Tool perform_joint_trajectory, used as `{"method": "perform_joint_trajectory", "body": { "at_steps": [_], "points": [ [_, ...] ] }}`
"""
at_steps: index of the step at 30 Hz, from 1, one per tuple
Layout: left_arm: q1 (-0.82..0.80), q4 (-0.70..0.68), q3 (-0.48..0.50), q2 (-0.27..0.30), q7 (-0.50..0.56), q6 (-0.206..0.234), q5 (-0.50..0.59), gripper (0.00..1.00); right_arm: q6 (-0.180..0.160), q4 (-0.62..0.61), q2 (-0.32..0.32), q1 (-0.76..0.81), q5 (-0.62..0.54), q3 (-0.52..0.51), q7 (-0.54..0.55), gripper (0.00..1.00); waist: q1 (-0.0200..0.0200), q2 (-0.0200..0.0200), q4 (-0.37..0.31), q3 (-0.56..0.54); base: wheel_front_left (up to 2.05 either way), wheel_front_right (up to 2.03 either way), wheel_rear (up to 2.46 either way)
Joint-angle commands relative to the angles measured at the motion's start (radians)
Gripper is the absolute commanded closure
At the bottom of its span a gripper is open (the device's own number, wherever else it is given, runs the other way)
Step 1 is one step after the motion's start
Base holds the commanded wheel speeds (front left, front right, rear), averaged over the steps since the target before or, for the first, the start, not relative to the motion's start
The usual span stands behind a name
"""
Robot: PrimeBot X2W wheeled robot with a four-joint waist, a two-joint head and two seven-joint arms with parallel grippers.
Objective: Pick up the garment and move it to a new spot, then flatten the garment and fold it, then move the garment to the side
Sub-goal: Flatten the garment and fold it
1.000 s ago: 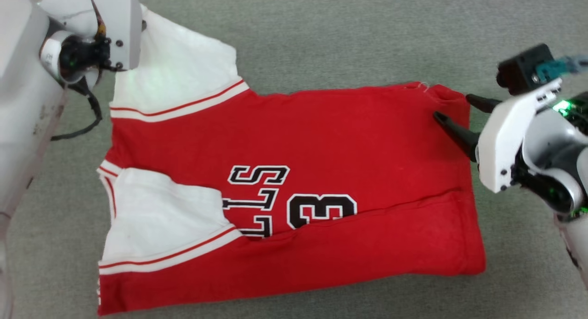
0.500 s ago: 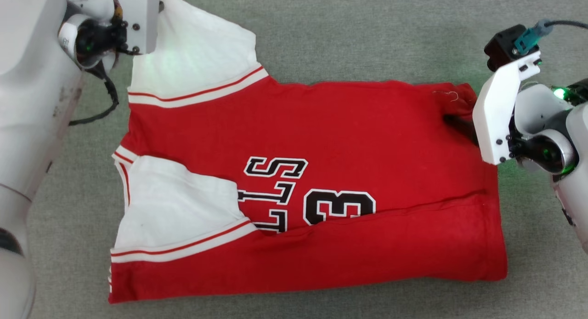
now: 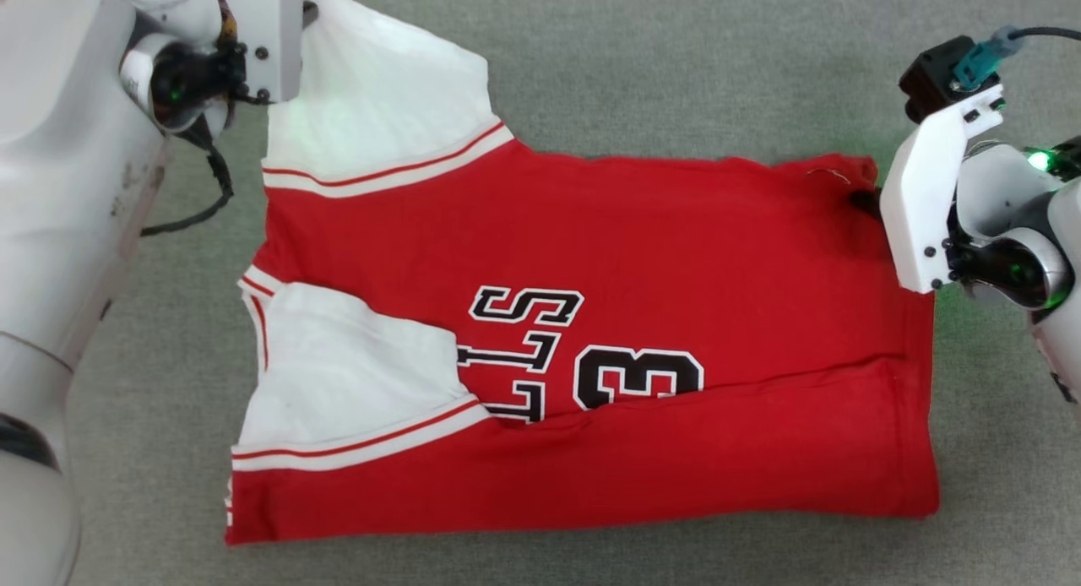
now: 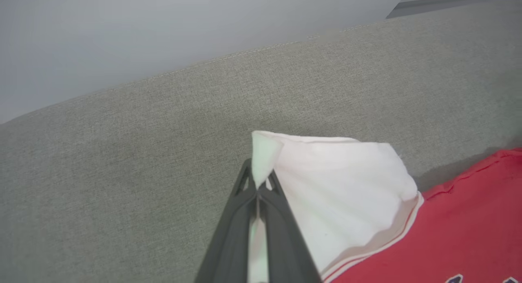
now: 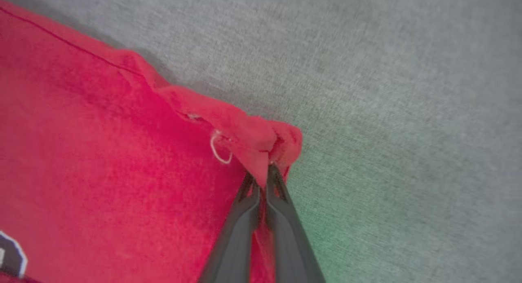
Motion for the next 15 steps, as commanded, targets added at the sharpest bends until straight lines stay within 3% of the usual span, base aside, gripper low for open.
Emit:
{"method": "perform_joint_trajectory", "body": {
  "at_steps": [1, 6, 15],
  "points": [
    [0.010, -0.007, 0.003, 0.007, -0.007, -0.003, -0.007, 1.00, -0.001, -0.012, -0.013, 0.002, 0.011, 0.009, -0.019, 1.00, 0.0000, 0.0000, 0.012, -0.020, 0.00, 0.00, 0.00],
    [0.046, -0.074, -0.004, 0.030, -0.009, -0.003, -0.040, 1.00, -0.001, -0.074, -0.080, 0.032, 0.038, 0.065, -0.087, 1.00, 0.0000, 0.0000, 0.029, -0.056, 0.00, 0.00, 0.00],
    [0.171, -0.257, -0.014, 0.127, -0.003, 0.014, -0.077, 1.00, -0.001, -0.201, -0.204, 0.127, 0.092, 0.130, -0.188, 1.00, 0.0000, 0.0000, 0.055, -0.128, 0.00, 0.00, 0.00]
  ]
}}
